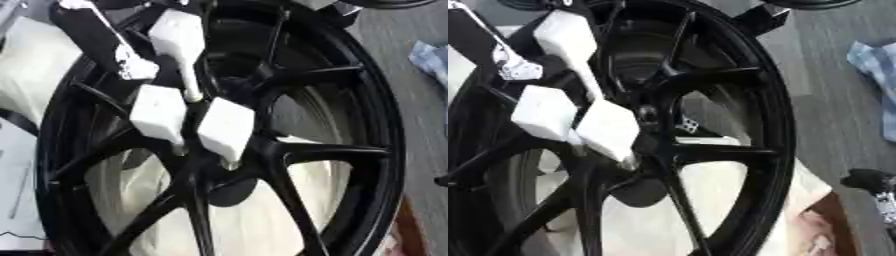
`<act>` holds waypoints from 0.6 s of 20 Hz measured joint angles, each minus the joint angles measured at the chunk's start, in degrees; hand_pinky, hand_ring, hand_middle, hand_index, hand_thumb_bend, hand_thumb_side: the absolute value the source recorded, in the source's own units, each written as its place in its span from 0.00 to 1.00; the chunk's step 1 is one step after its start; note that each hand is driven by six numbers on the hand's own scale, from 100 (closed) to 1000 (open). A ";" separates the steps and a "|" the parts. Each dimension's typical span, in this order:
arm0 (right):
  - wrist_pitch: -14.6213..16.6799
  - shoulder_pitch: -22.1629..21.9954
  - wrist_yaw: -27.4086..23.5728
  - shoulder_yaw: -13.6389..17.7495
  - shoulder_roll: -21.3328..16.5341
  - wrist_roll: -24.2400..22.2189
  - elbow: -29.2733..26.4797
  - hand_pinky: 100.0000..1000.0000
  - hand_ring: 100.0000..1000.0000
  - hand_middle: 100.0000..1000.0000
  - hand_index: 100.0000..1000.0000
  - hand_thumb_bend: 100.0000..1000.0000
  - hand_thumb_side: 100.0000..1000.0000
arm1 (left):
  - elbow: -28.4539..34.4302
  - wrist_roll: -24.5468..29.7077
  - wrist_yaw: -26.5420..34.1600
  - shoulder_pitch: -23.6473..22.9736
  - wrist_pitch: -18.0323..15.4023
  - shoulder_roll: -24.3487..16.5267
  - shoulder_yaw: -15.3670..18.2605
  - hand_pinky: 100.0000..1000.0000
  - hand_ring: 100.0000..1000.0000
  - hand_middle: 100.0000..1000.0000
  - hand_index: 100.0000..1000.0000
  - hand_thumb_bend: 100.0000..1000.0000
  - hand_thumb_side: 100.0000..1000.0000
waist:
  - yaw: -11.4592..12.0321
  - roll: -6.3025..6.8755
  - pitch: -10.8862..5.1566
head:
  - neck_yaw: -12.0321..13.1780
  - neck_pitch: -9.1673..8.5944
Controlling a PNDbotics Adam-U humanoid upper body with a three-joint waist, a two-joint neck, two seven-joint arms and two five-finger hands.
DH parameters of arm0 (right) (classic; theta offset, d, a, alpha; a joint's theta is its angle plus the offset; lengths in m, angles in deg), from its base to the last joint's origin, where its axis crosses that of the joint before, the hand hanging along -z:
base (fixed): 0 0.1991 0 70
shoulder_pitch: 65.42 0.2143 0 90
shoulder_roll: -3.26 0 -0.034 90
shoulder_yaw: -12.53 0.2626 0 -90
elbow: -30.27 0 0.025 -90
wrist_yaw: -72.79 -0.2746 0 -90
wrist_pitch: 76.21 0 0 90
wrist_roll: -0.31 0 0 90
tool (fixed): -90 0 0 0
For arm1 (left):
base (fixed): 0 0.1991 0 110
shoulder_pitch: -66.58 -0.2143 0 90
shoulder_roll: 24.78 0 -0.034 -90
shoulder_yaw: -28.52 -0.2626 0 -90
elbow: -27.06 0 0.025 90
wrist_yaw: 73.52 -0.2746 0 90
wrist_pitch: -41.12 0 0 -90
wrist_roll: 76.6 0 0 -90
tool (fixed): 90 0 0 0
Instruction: Pull the pin out of the wheel hub.
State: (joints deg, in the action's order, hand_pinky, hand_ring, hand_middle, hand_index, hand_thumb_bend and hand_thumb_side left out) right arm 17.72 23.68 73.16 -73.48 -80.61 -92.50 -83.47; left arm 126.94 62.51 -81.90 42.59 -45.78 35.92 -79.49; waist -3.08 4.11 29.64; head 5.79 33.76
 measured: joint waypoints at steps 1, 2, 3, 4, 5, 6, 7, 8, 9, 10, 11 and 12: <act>0.07 -0.21 0.00 0.09 0.00 0.02 0.00 0.99 0.70 0.57 0.68 0.00 0.69 | 0.01 -0.74 0.42 0.07 0.15 -0.02 0.36 0.64 0.49 0.18 0.32 0.00 0.16 | 0.21 0.00 -0.19 | -0.11 0.20; 0.15 -0.31 0.00 0.23 -0.01 0.08 0.00 0.99 0.70 0.57 0.68 0.00 0.69 | 0.03 -1.61 0.93 0.07 0.26 -0.05 0.76 0.64 0.48 0.18 0.31 0.00 0.17 | 0.43 -0.01 -0.40 | -0.26 0.43; 0.23 -0.52 -0.01 0.26 -0.02 0.13 0.00 0.99 0.70 0.57 0.68 0.00 0.68 | 0.05 -2.50 1.46 0.07 0.35 -0.09 1.17 0.63 0.48 0.17 0.31 0.00 0.17 | 0.66 -0.02 -0.60 | -0.39 0.52; 0.28 -0.73 -0.01 0.28 -0.03 0.16 0.00 0.99 0.70 0.57 0.68 0.00 0.68 | 0.05 -3.40 2.01 0.07 0.43 -0.19 1.67 0.63 0.48 0.17 0.31 0.00 0.17 | 0.89 -0.02 -0.81 | -0.52 0.76; 0.31 -0.90 -0.02 0.36 -0.03 0.17 0.00 0.99 0.70 0.57 0.68 0.00 0.67 | 0.05 -4.29 2.58 0.05 0.50 -0.47 2.18 0.63 0.48 0.17 0.30 0.00 0.18 | 1.11 -0.03 -1.06 | -0.66 0.97; 0.37 -1.16 -0.02 0.51 -0.04 0.21 0.00 0.99 0.70 0.57 0.68 0.00 0.67 | 0.05 -5.28 3.34 -0.08 0.58 -0.94 2.90 0.63 0.48 0.17 0.30 0.00 0.18 | 1.44 -0.04 -1.46 | -0.82 1.26; 0.45 -1.32 -0.03 0.62 -0.05 0.28 0.00 0.99 0.70 0.57 0.68 0.00 0.67 | 0.06 -6.25 4.28 -0.47 0.64 -1.57 3.75 0.63 0.47 0.17 0.30 0.00 0.18 | 1.72 -0.05 -1.94 | -0.95 1.48; 0.54 -1.58 -0.03 0.75 -0.06 0.37 0.00 0.99 0.70 0.57 0.68 0.00 0.66 | 0.06 -7.26 5.36 -1.07 0.70 -2.24 4.65 0.62 0.47 0.17 0.30 0.00 0.19 | 2.03 -0.08 -2.43 | -1.13 1.76; 0.59 -1.86 -0.04 0.96 -0.06 0.43 0.00 0.99 0.70 0.57 0.68 0.00 0.66 | 0.05 -8.35 6.48 -1.93 0.74 -3.03 5.67 0.62 0.47 0.17 0.31 0.00 0.19 | 2.37 -0.13 -2.82 | -1.29 2.04; 0.62 -2.10 -0.06 1.11 -0.07 0.52 0.00 0.99 0.70 0.57 0.68 0.00 0.66 | 0.04 -9.47 7.70 -3.03 0.77 -3.93 6.71 0.62 0.47 0.17 0.31 0.00 0.19 | 2.71 -0.22 -3.14 | -1.42 2.43; 0.65 -2.26 -0.14 1.32 -0.07 0.64 0.00 0.99 0.70 0.57 0.68 0.00 0.65 | 0.03 -10.62 8.93 -4.39 0.78 -4.94 7.83 0.62 0.47 0.16 0.31 0.00 0.20 | 3.08 -0.34 -3.43 | -1.55 2.68; 0.69 -2.42 -0.26 1.49 -0.07 0.76 0.00 0.99 0.70 0.57 0.68 0.00 0.64 | -0.03 -11.77 10.00 -6.02 0.78 -6.03 9.03 0.62 0.47 0.16 0.31 0.00 0.20 | 3.50 -0.45 -3.73 | -1.79 2.97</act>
State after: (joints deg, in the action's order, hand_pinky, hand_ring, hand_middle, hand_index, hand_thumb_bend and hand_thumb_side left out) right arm 18.42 21.27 72.90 -71.99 -80.68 -91.74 -83.47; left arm 126.91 50.74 -71.90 36.57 -45.00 29.89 -70.47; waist 0.41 3.66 25.91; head 4.00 36.73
